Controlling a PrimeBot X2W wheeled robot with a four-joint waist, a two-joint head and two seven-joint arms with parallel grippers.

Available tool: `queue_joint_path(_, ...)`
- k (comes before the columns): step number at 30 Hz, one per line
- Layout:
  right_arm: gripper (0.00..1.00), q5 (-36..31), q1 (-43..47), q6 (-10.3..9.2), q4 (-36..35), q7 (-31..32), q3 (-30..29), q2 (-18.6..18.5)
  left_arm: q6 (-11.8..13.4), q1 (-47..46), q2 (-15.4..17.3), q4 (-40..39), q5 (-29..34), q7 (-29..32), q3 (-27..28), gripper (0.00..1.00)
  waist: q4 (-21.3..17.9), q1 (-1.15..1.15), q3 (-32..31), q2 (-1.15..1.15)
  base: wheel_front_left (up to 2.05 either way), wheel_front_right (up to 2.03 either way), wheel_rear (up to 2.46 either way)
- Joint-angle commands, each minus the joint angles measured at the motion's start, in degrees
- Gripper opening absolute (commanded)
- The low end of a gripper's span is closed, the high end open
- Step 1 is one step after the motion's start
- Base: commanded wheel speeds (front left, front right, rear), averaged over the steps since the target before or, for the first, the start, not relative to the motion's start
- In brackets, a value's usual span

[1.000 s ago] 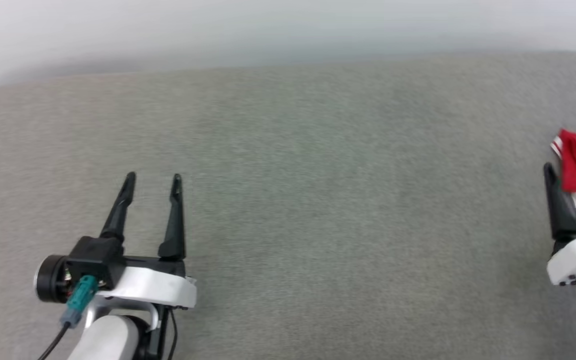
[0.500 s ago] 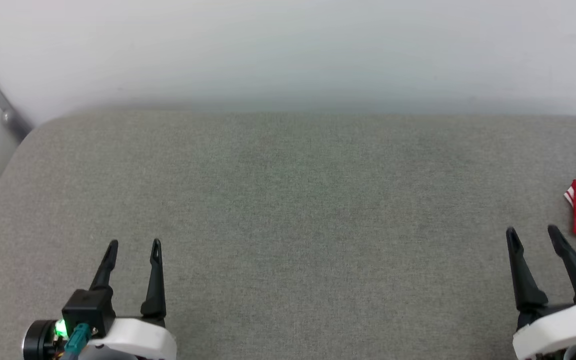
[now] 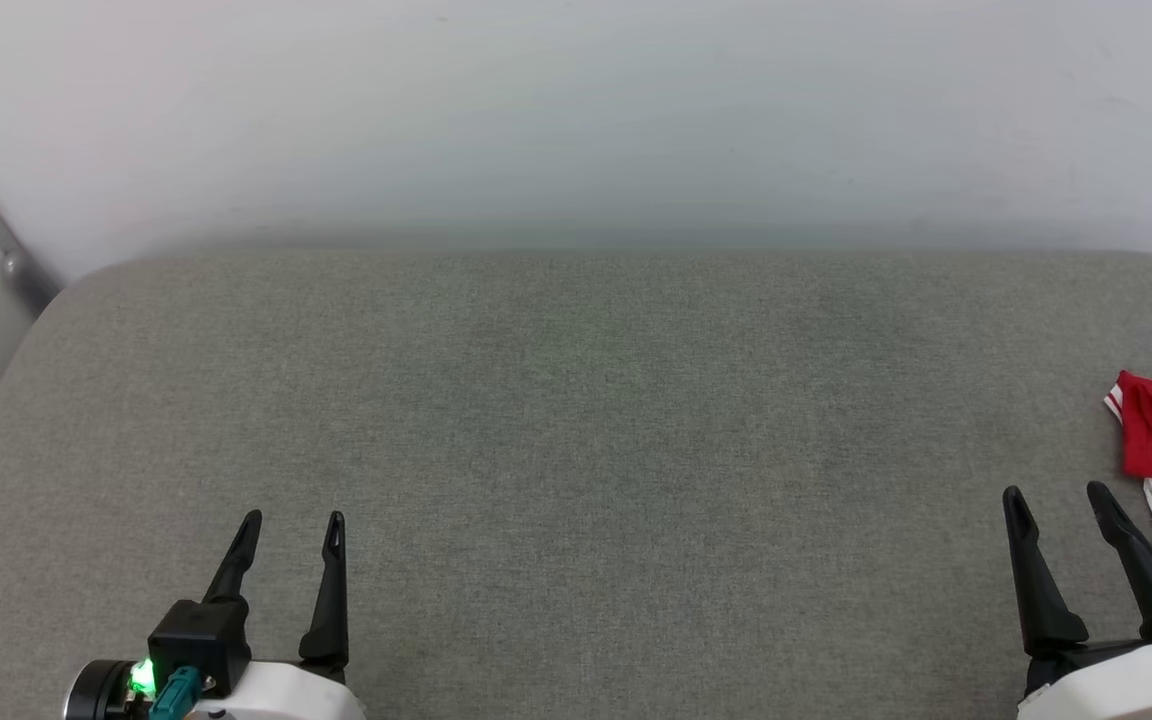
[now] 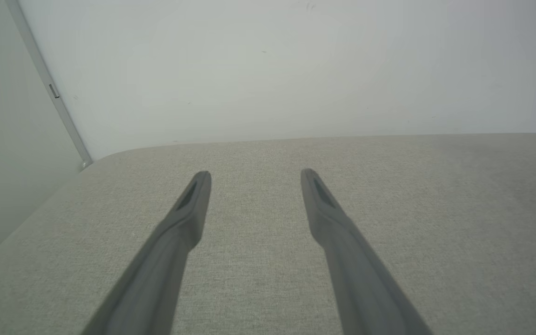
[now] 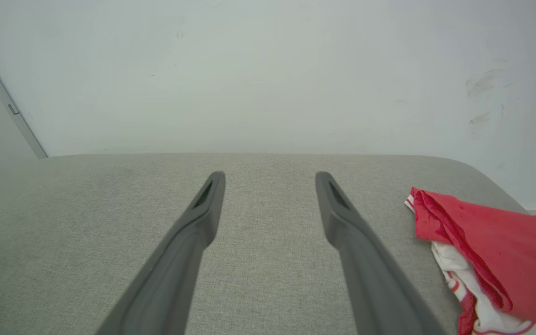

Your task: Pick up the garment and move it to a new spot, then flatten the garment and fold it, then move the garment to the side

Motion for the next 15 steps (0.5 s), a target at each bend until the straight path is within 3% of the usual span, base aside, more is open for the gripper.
queue_joint_path(1,1.00,-0.29,0.10,-0.05,-0.40,-0.14,0.08,0.22,-0.13,0.21,0.35,0.02,-0.17,-0.06,-0.01,1.00,-0.03,0.01,-0.03,0.00,0.00,0.00,0.00)
queue_joint_path(15,1.00,-0.04,0.47,-0.05,-1.18,-0.51,0.68,-0.03,-0.04,-0.55,0.14,0.53,-0.50,-0.52,0.23,1.00,-0.23,0.01,0.19,0.00,0.00,0.00,0.00)
